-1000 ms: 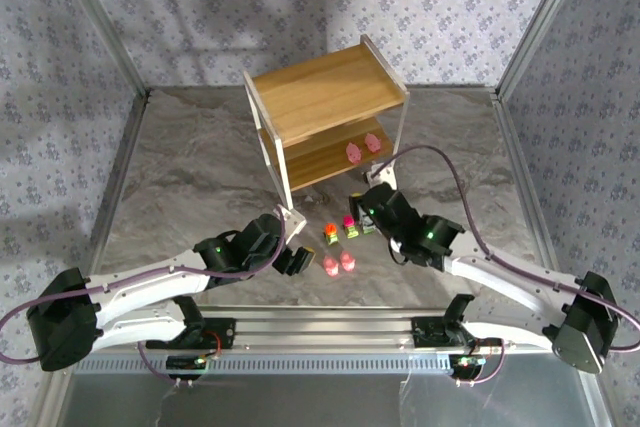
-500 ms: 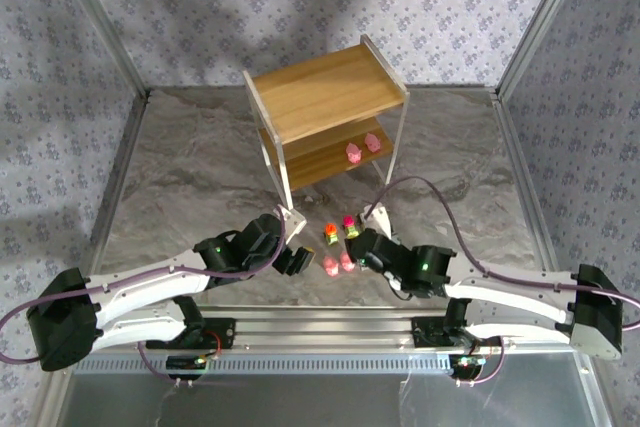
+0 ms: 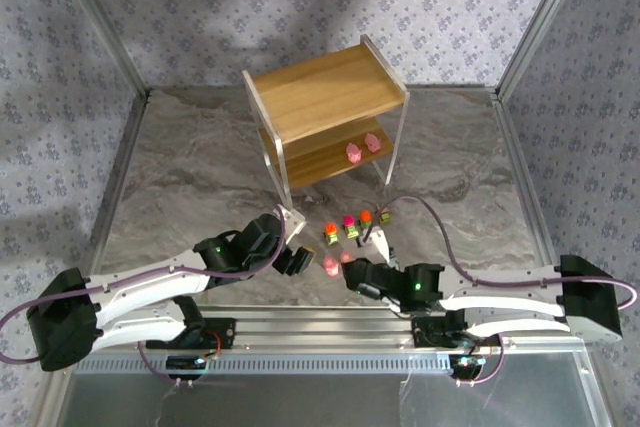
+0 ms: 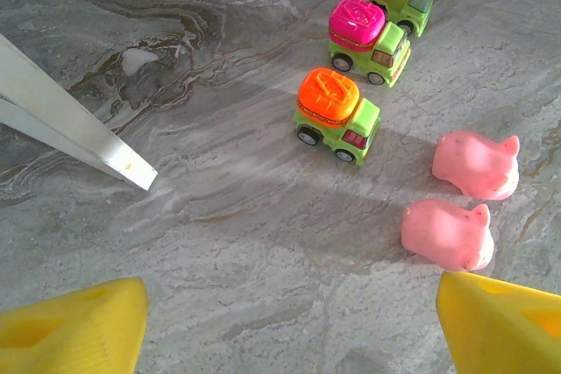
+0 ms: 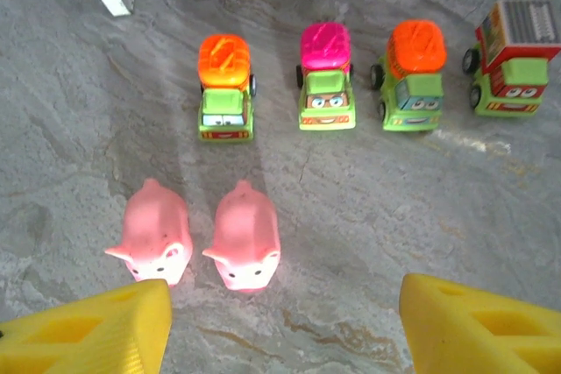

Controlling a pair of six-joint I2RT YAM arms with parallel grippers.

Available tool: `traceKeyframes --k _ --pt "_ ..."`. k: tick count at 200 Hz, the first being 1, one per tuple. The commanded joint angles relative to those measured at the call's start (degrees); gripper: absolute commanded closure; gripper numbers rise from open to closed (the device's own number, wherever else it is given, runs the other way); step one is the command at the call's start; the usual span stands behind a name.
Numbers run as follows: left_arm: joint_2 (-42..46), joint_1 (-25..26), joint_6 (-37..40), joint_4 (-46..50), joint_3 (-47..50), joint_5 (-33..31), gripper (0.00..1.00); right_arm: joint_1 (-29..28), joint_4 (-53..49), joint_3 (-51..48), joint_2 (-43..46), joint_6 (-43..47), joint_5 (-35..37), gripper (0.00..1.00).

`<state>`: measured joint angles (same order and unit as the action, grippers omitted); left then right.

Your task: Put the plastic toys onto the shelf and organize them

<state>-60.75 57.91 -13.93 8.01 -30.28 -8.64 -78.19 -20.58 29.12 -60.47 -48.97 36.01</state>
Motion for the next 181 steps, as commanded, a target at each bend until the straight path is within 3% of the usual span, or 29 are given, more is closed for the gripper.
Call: traceKeyframes --k 1,55,181 --pt "0.81 0.1 0.83 0.95 -1.02 -0.61 0.15 -1.51 1.09 -1.08 -1.74 -3.84 2.41 0.28" --pt "0.59 0.1 0.83 0.86 -1.15 -0.64 0.15 -1.52 5.44 -2.82 -5.79 -4.67 0.97 0.33" --pt "0.11 0.06 0.93 0.78 -1.29 -0.52 0.15 2.49 12.29 -3.72 -11.3 -1.88 -4.29 0.34"
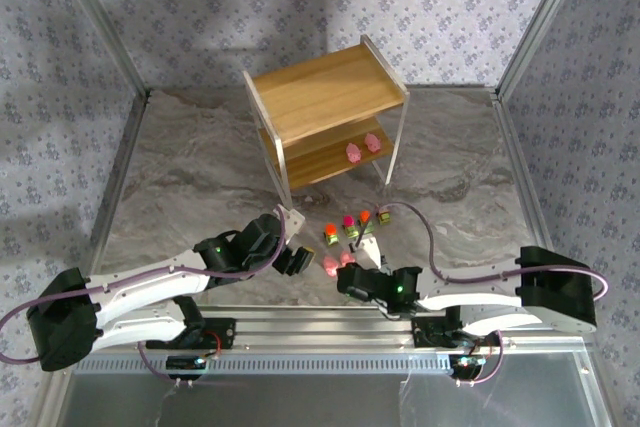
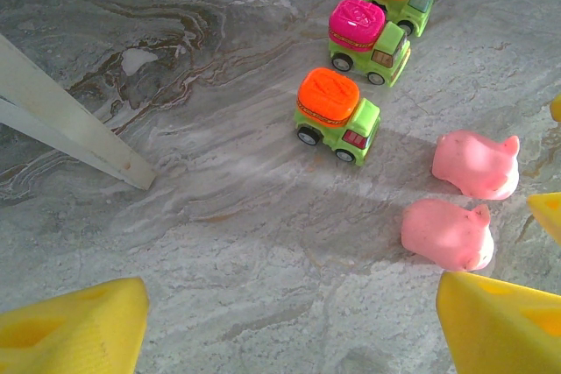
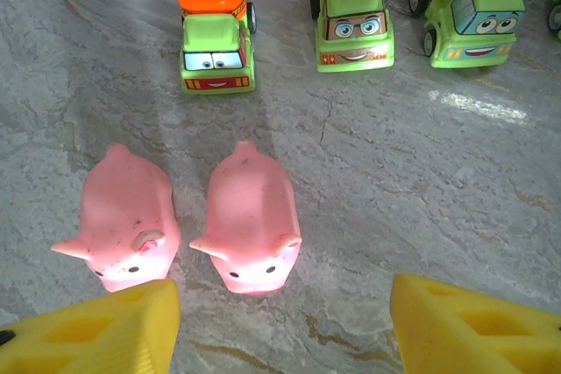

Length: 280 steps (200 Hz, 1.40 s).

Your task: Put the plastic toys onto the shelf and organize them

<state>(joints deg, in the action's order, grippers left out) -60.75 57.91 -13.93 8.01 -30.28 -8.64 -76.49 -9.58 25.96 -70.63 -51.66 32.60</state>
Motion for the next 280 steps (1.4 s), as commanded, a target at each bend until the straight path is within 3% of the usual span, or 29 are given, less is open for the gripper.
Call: traceKeyframes --k 1,97,280 --pt "0.11 0.08 0.88 0.78 -1.28 -0.51 0.15 0.8 1.4 -0.6 -1.16 0.83 -0.96 0.34" --pt "0.03 0.09 0.93 0.86 -1.28 -0.5 0.15 2.38 3.29 -0.33 -3.99 1.74 -2.16 0.44" --pt "0.05 0.09 0.93 0.95 -1.27 -0.53 0.15 5.07 6.83 1.9 -9.11 4.87 -4.1 0.48"
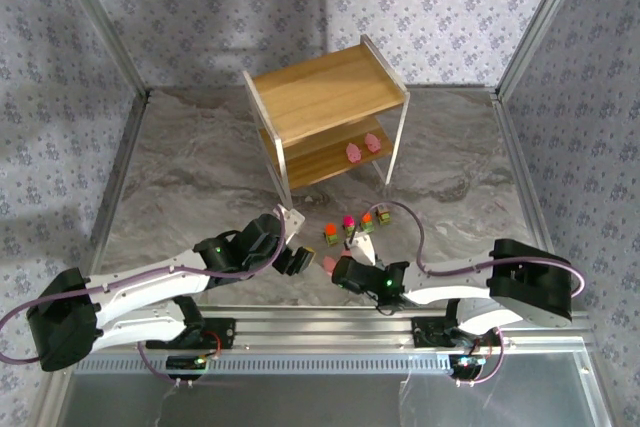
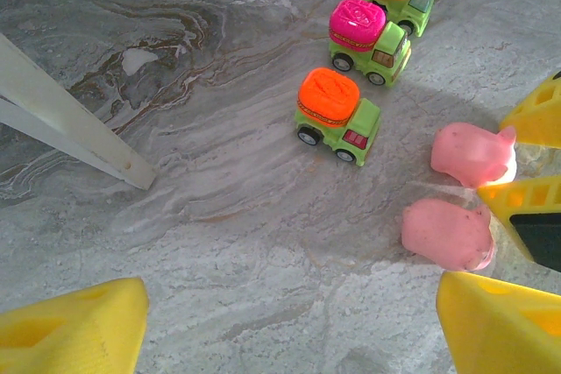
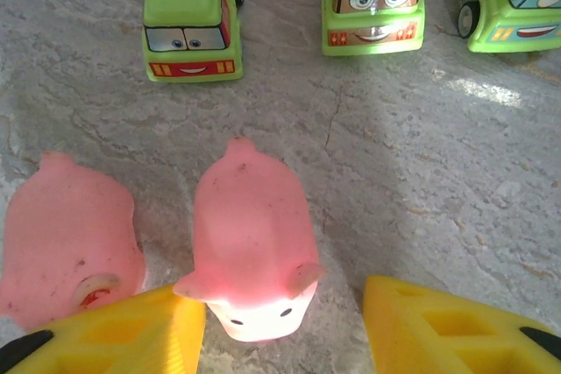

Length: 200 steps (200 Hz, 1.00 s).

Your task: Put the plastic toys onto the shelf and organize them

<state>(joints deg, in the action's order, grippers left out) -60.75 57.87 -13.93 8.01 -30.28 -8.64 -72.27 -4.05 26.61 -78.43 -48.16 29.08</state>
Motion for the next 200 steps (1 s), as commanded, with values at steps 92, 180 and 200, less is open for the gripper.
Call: traceKeyframes --k 92,180,200 --pt "0.19 0.05 0.93 0.98 -1.29 -0.63 0.15 2.53 3.75 2.97 -4.16 3.69 -2.43 0.46" --pt "-0.07 0.05 0.99 0.87 -1.36 -0.72 0.15 4.11 4.49 3.93 -5.69 5.1 -4.0 0.54" --pt "-0.16 0.01 0.93 0.87 -1.38 -0.75 0.15 4.15 4.3 3.76 -5.7 4.92 -3.92 0.56"
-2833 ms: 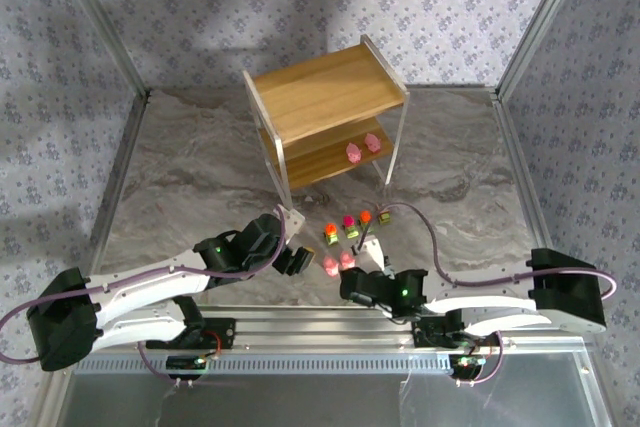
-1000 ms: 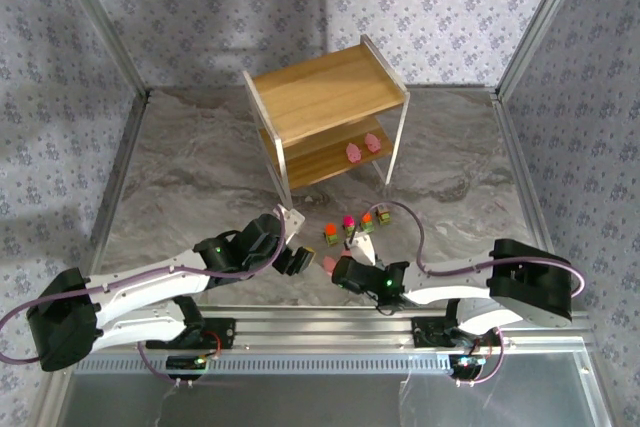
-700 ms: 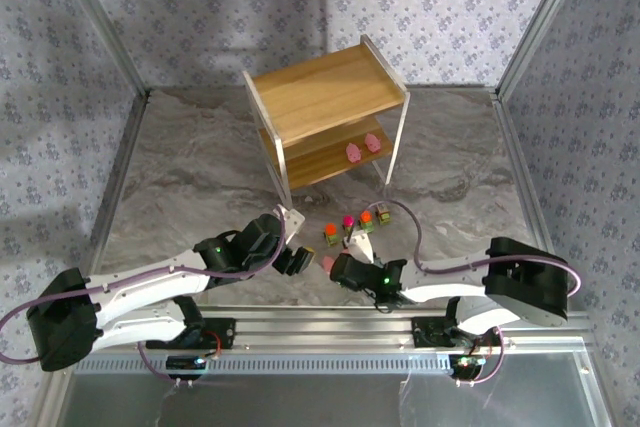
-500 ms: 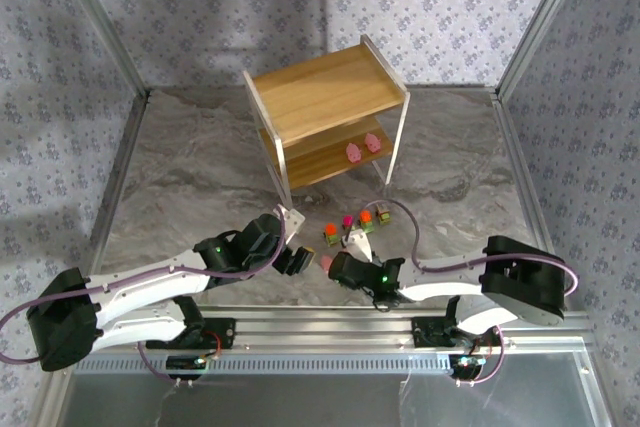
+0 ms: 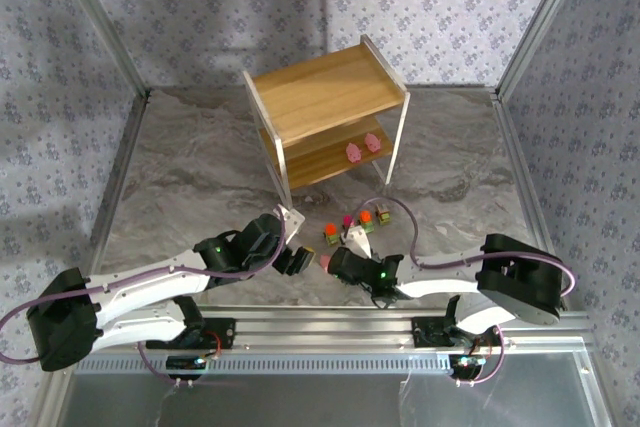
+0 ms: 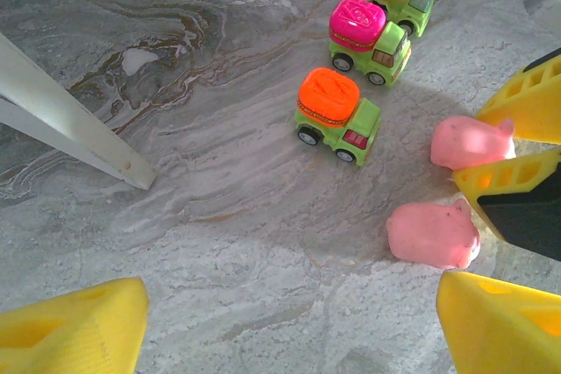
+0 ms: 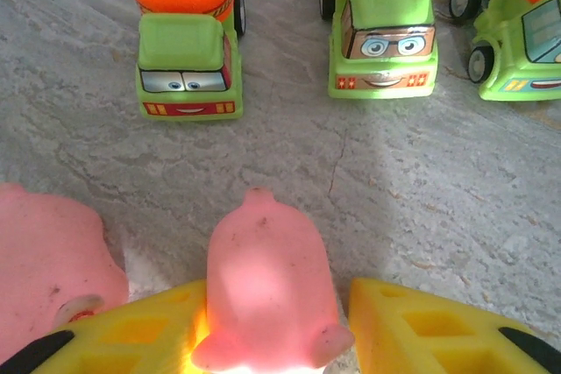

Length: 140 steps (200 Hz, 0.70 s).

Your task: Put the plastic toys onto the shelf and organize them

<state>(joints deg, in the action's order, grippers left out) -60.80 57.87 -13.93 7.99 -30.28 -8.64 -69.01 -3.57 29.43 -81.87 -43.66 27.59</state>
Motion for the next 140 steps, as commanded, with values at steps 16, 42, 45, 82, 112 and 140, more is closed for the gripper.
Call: traceKeyframes --k 16,42,45,82,112,140 --pt "-0.07 0.05 0.97 0.89 -1.38 -0.71 0.15 0.9 3.68 0.77 -2.31 0.2 -2.31 0.59" --pt "-0.15 -0.03 0.99 0.89 -1.36 -0.7 0.15 0.9 3.57 0.43 -2.0 0.07 -2.23 0.63" --pt "-0.13 -0.03 0.96 0.89 -1.36 -0.72 0.15 0.9 3.57 0.31 -1.91 0.01 -2.14 0.63" --pt "-0.38 -0.03 0.98 0.89 -1.44 -0.69 0.15 0.81 2.52 -0.33 0.05 -0.02 -1.17 0.65" --pt "-0.38 -0.03 0.98 0.89 -1.5 -0.62 0.15 0.81 0.6 -0.14 1.98 0.22 -0.42 0.67" --pt "-0.51 -0.03 1.01 0.8 -1.46 -0.42 0.15 0.81 -1.14 -0.07 3.71 0.33 0.26 0.68"
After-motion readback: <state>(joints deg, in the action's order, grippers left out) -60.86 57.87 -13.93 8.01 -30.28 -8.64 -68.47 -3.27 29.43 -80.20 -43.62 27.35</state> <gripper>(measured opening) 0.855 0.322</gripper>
